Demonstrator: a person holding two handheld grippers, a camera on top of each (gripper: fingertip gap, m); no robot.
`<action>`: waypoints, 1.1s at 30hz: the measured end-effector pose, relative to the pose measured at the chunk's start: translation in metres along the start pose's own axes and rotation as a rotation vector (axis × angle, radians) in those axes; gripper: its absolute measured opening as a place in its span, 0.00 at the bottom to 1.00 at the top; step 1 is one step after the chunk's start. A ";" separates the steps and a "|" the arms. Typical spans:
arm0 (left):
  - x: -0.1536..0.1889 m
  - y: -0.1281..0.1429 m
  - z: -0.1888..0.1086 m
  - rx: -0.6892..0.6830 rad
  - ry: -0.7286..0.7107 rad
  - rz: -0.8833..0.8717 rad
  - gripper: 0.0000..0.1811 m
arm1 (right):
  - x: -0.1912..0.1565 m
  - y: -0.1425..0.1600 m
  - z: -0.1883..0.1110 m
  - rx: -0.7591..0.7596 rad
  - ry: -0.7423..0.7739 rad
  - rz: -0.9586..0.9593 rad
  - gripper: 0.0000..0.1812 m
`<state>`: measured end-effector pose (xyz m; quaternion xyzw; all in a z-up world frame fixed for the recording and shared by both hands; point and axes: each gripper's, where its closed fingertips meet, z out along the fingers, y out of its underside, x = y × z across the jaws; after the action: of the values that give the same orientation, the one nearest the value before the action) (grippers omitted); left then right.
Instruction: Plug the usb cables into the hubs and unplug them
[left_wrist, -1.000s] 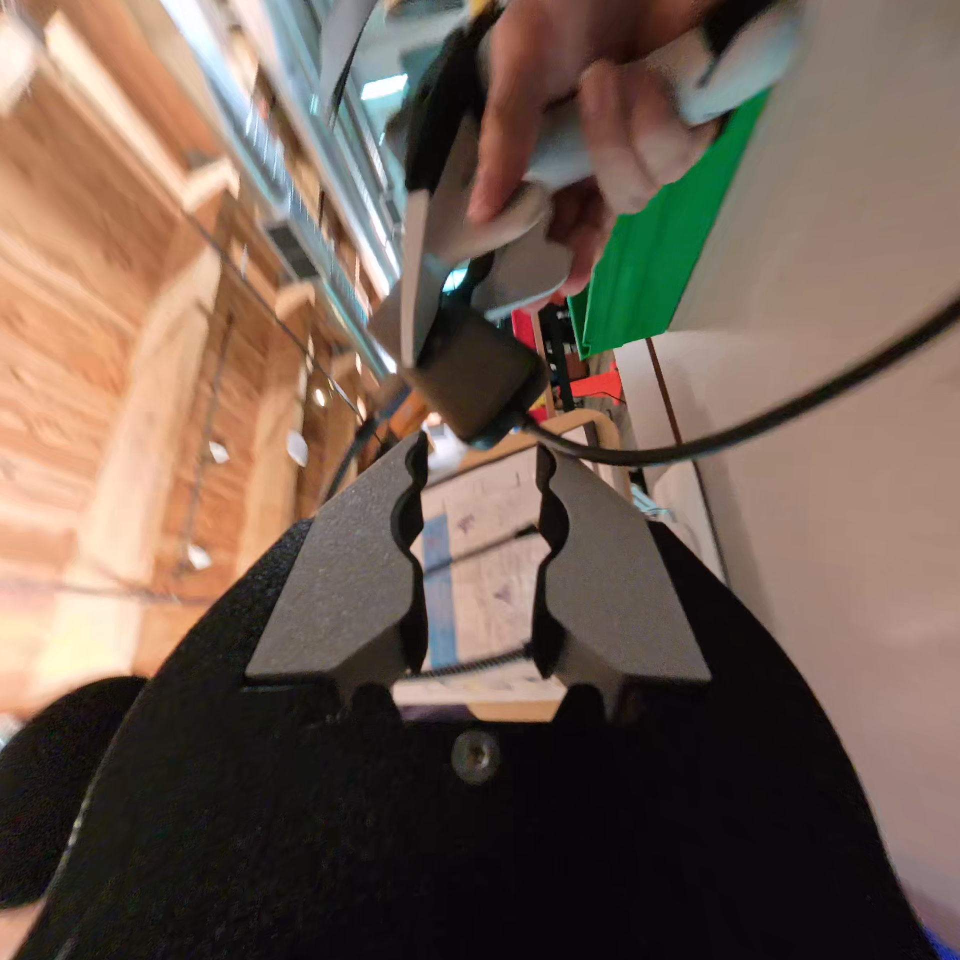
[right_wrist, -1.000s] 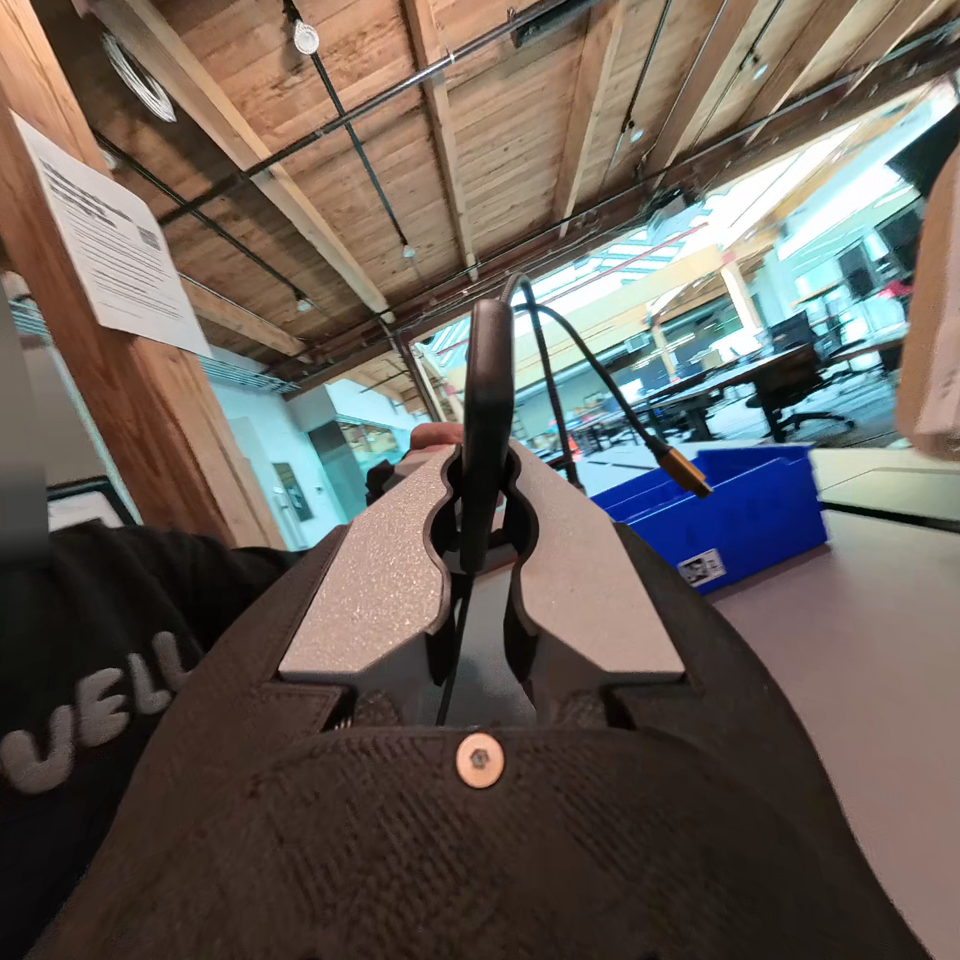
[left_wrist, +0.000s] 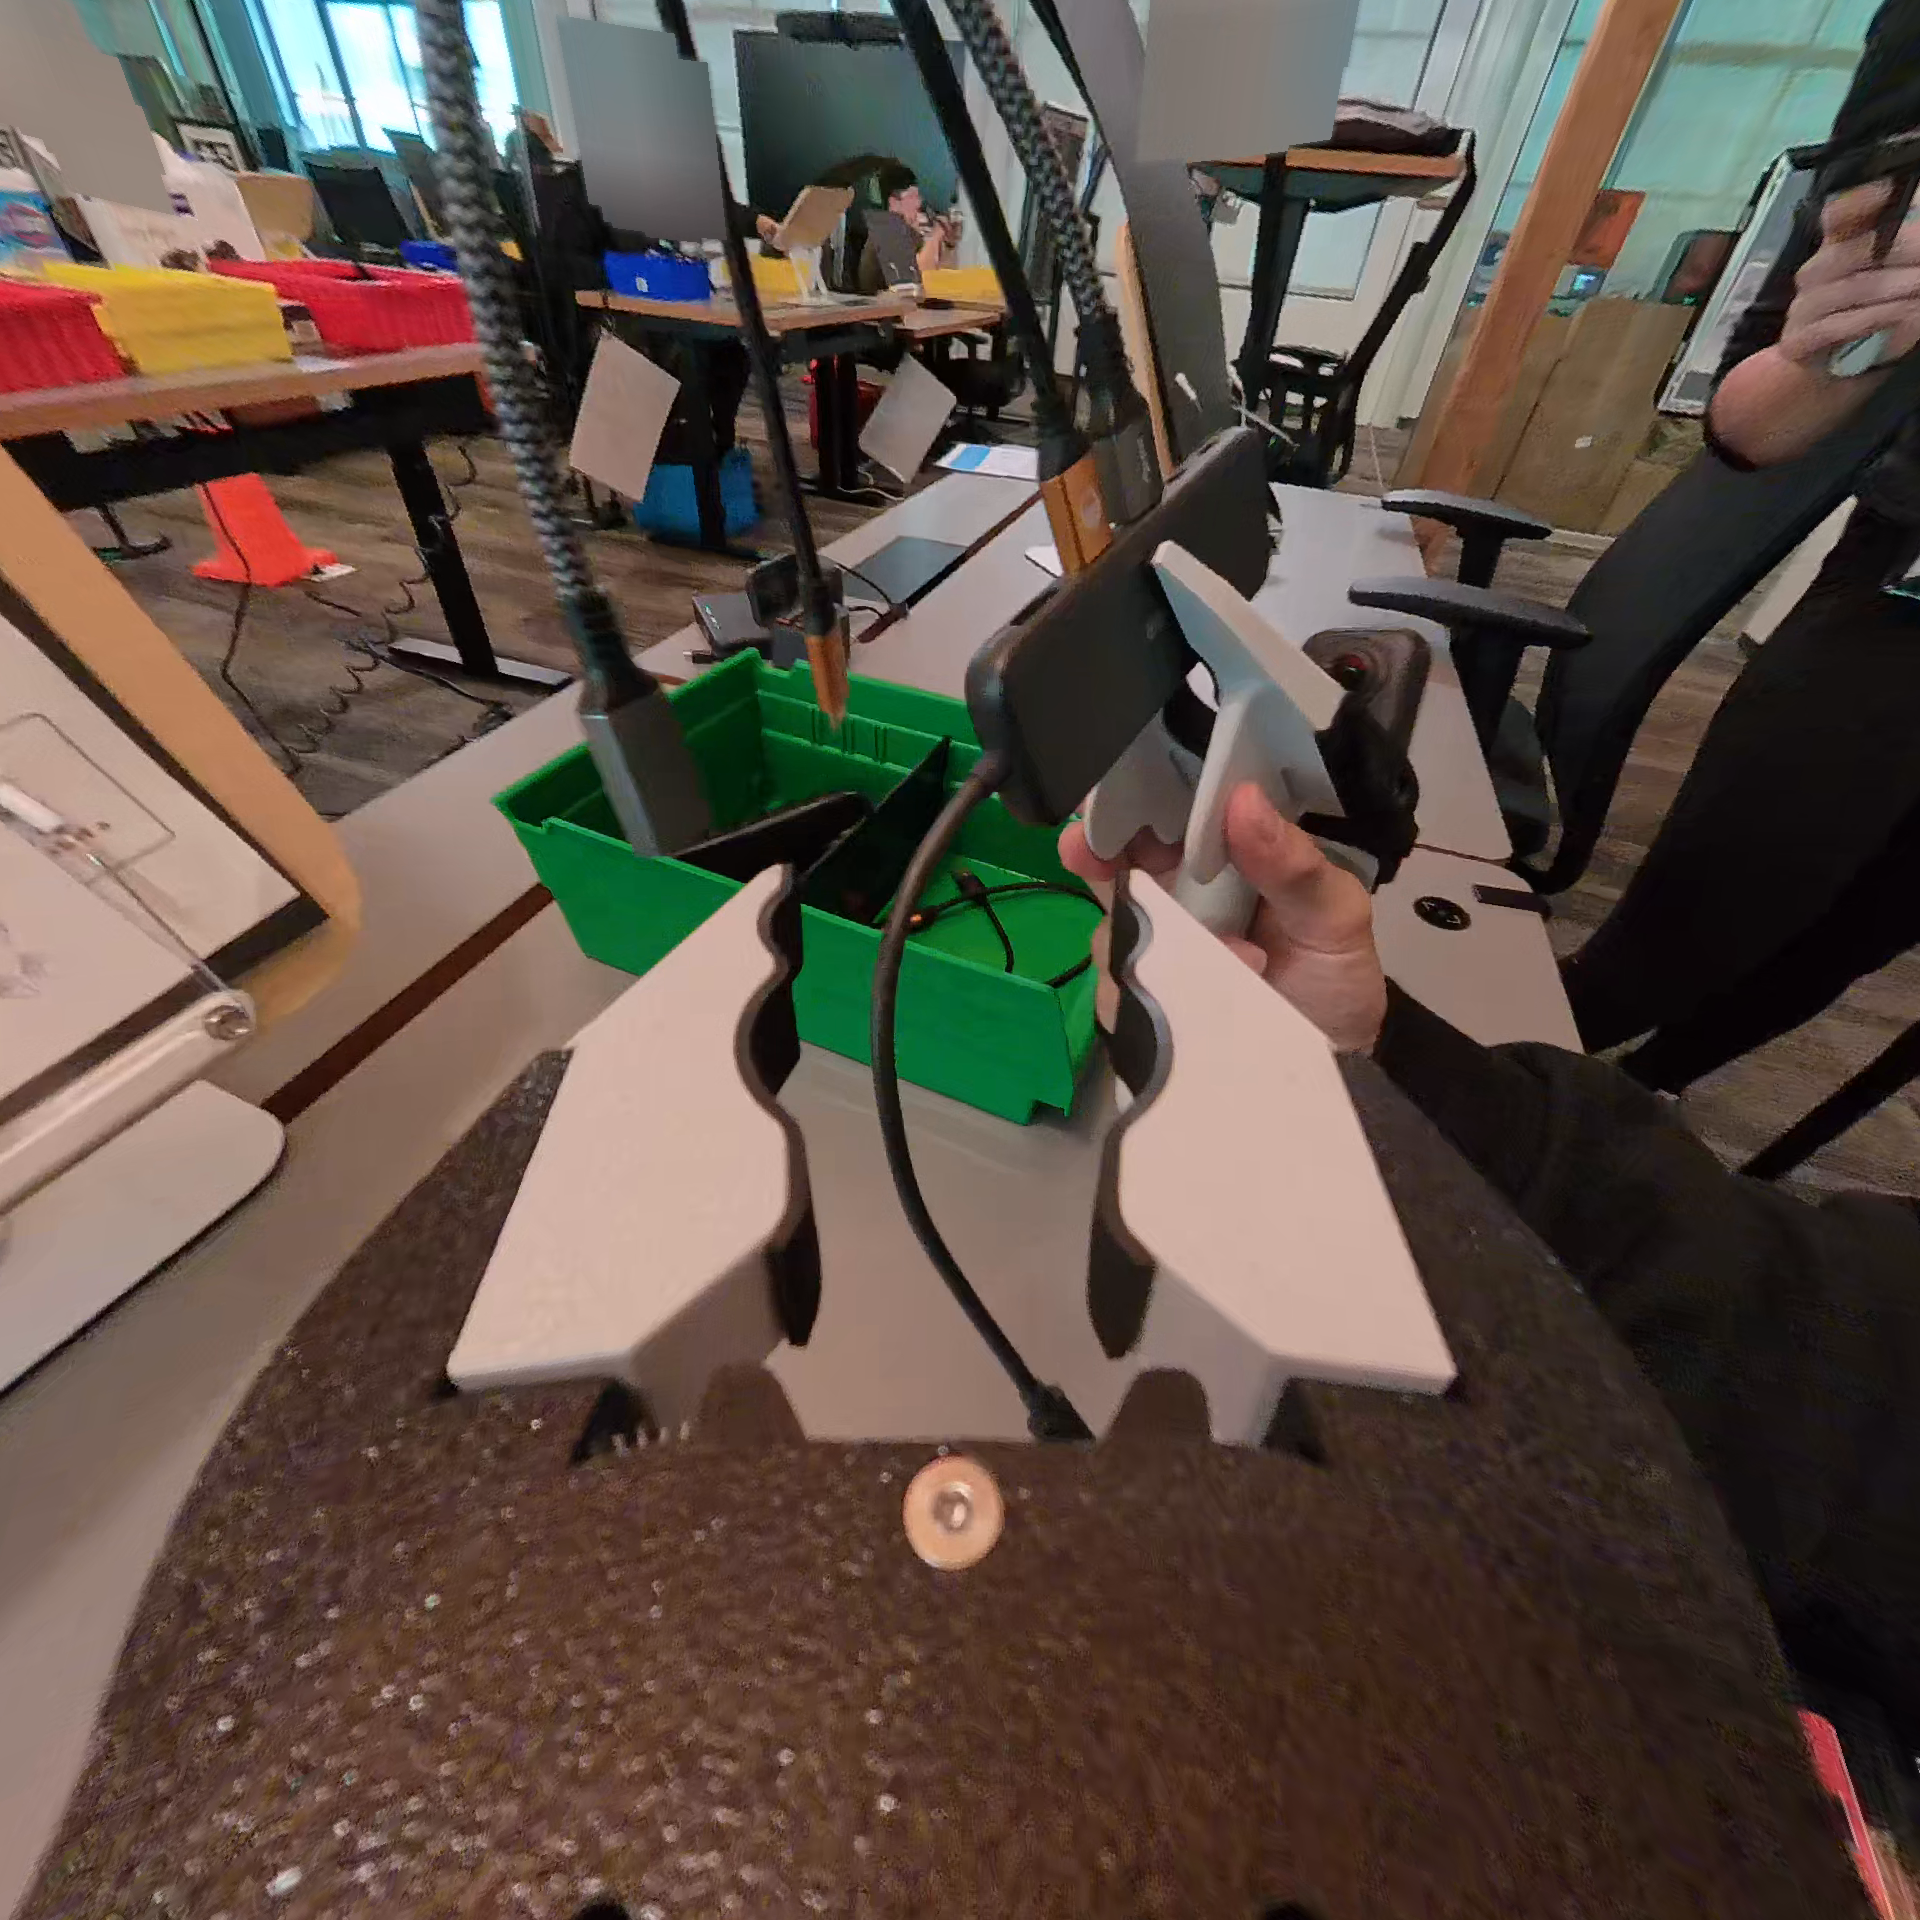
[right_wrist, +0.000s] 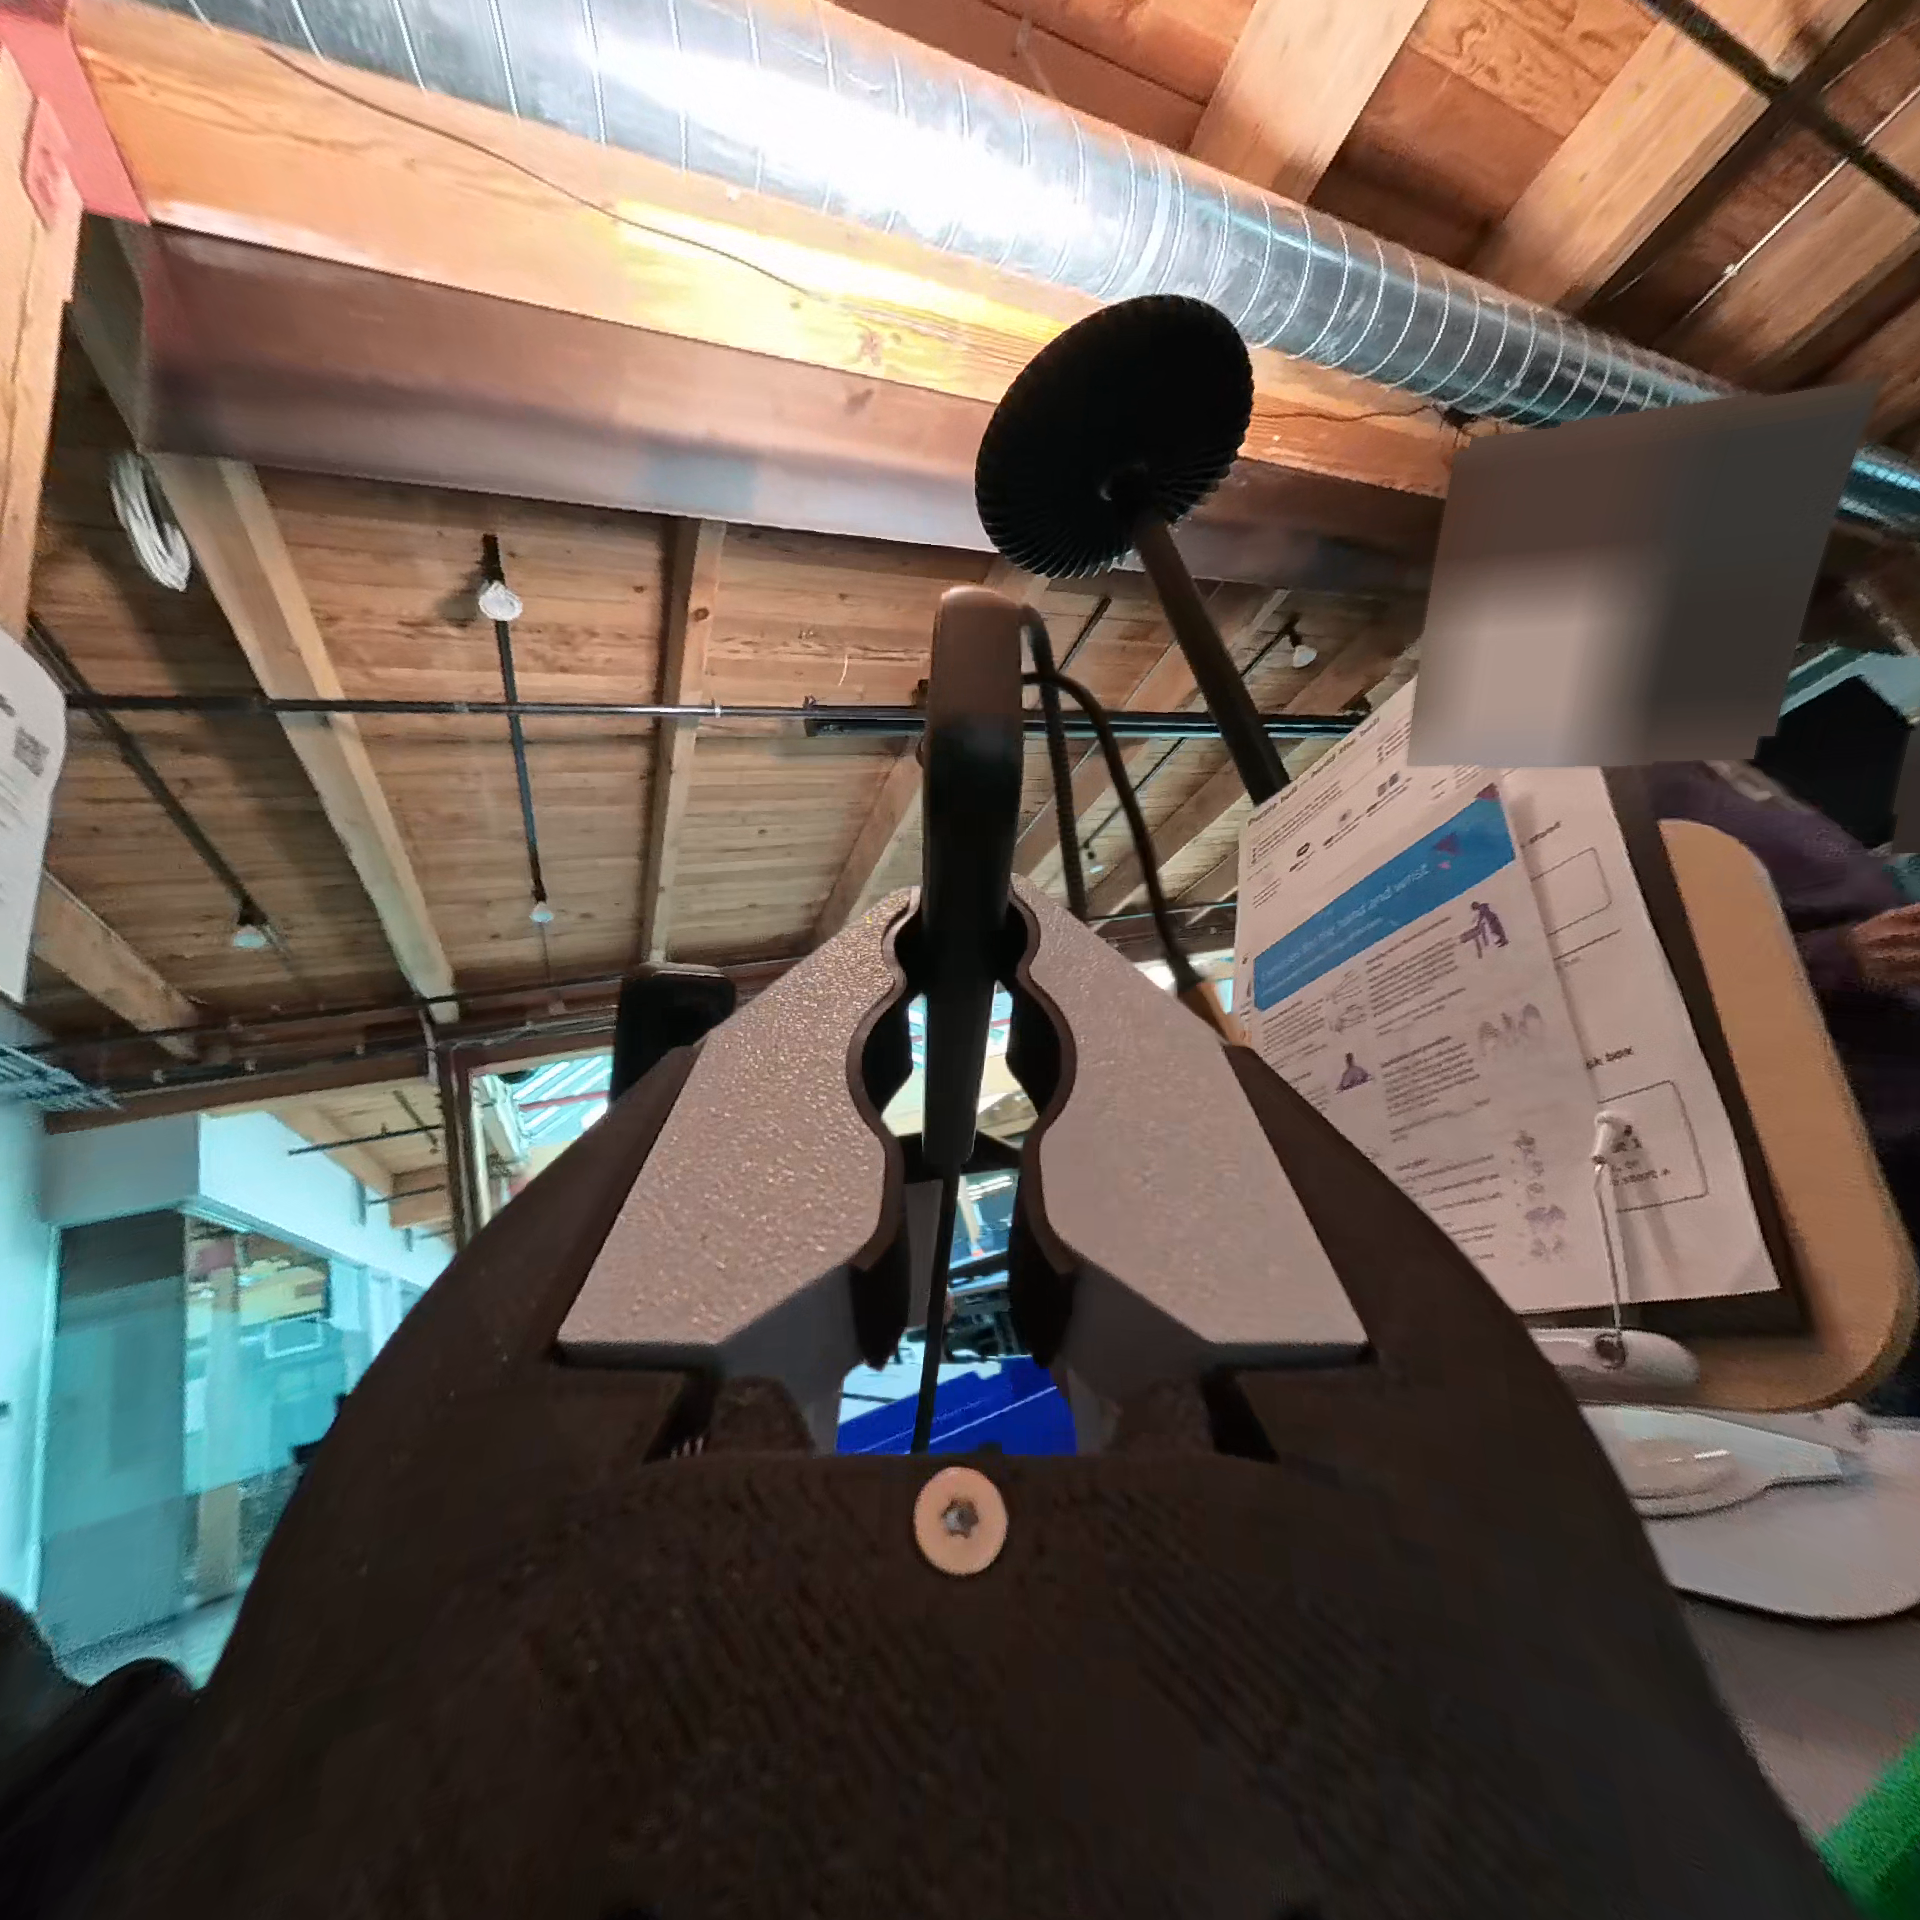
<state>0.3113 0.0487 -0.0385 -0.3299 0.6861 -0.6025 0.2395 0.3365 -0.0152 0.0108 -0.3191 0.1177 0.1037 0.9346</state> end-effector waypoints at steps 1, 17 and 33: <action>0.001 0.003 0.003 -0.005 0.011 -0.007 0.32 | 0.002 0.001 -0.001 0.004 -0.004 0.023 0.05; 0.005 0.010 0.021 0.122 0.107 0.076 0.25 | 0.007 0.032 0.002 -0.040 -0.039 0.156 0.06; -0.011 0.006 -0.007 0.122 -0.107 0.781 0.05 | 0.015 0.060 0.010 -0.195 0.067 0.177 0.37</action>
<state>0.3126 0.0616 -0.0435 -0.0603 0.7096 -0.4877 0.5050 0.3367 0.0394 -0.0200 -0.3999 0.1659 0.1860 0.8820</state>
